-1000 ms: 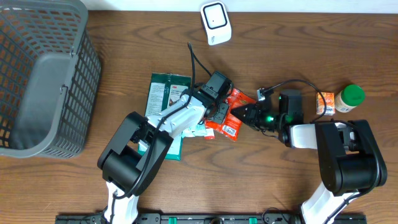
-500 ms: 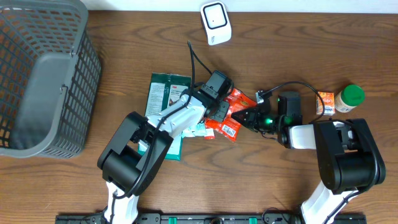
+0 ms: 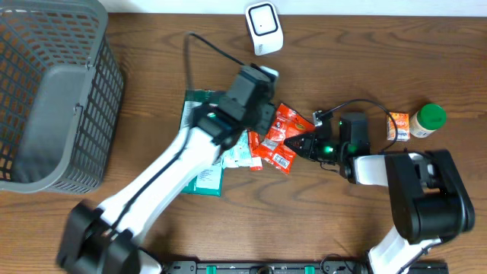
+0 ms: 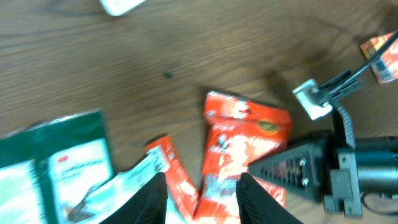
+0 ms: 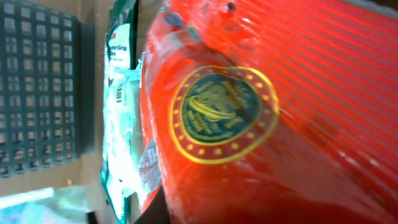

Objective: Scan the item barcode
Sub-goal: 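Release the left gripper and retract it toward the basket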

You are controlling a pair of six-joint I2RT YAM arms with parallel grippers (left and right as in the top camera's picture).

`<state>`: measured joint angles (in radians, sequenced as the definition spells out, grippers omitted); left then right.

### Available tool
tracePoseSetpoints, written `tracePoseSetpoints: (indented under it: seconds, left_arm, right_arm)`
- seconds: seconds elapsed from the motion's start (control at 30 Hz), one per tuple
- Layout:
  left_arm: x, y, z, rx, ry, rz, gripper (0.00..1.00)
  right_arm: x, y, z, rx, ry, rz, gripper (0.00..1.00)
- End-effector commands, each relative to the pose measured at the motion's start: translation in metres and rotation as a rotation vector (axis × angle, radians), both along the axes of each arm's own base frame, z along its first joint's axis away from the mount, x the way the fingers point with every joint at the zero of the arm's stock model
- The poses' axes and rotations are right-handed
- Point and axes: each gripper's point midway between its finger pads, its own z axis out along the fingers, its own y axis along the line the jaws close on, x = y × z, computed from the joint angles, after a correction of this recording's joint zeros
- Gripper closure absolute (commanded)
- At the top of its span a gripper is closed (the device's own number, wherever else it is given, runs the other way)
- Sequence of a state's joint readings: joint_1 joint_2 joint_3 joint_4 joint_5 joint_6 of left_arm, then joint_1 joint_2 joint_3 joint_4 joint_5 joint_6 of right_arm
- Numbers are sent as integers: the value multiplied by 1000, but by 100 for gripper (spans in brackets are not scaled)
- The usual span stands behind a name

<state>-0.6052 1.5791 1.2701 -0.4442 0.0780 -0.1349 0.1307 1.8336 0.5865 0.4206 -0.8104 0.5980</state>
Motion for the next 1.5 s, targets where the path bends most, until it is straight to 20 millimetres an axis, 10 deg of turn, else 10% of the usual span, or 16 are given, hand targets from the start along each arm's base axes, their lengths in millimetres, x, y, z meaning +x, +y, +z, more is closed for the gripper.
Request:
tracePoseSetpoints:
  seconds: [0.0,0.33,0.7,1.23,1.47]
  left_arm:
    - [-4,30,27,-18,-10,76,60]
    - [-20,110,54,-78,60,298,45]
    - [-29,150,32,-112,229,385,40]
    - [-34,157,19,-92,284,406,23]
    - [-34,157,19,-92,284,406,69]
  right_arm:
    - [4,-2,27,-55,-124,17,99]
    - [5,-26,85,-306,-209,53,99]
    - [-6,-13,114,-249,-249,152,99]
    - [-6,-13,114,-256,-262,160,99]
    - [-6,-13,114,-256,-258,160,99]
